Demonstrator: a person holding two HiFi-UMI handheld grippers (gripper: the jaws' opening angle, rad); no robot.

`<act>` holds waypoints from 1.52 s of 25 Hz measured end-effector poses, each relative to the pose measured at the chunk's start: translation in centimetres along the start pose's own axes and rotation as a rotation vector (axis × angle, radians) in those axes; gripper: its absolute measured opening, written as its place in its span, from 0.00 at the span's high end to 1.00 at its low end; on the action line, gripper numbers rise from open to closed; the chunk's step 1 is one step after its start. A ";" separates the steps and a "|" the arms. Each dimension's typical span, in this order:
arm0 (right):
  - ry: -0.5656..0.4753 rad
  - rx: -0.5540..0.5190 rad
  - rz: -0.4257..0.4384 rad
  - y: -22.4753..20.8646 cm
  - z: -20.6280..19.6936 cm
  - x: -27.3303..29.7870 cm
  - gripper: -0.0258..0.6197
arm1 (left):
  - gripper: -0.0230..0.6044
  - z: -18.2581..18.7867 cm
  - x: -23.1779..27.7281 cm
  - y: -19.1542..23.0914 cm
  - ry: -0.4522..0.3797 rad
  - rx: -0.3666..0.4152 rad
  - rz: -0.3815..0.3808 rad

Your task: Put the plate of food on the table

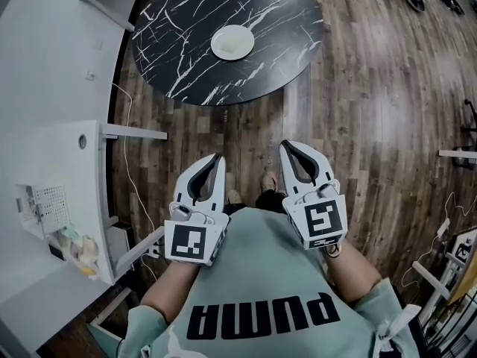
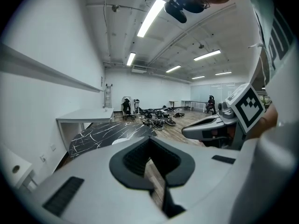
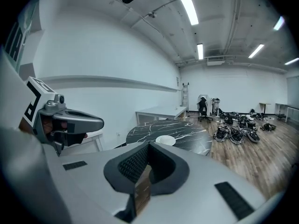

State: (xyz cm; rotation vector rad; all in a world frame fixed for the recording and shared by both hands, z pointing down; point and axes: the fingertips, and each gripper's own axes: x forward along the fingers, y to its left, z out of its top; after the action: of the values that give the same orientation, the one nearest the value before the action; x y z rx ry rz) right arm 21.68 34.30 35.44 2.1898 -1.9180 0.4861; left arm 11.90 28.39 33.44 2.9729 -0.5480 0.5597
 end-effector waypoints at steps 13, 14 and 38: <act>0.065 -0.031 -0.111 11.1 -1.6 -3.3 0.95 | 0.95 -3.7 -9.4 2.9 -0.067 -0.053 -0.056; 0.064 -0.033 -0.117 11.5 -1.7 -3.6 0.95 | 0.95 -3.8 -9.7 2.8 -0.073 -0.050 -0.063; 0.021 -0.035 -0.152 8.3 -3.7 -10.2 0.95 | 0.95 -4.1 -9.4 -3.9 -0.071 -0.045 -0.026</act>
State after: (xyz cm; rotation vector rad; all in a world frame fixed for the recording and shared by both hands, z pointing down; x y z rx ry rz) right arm 11.92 43.77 34.53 2.2761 -1.7199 0.4446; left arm 3.72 35.64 33.86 2.9628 -0.5192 0.4350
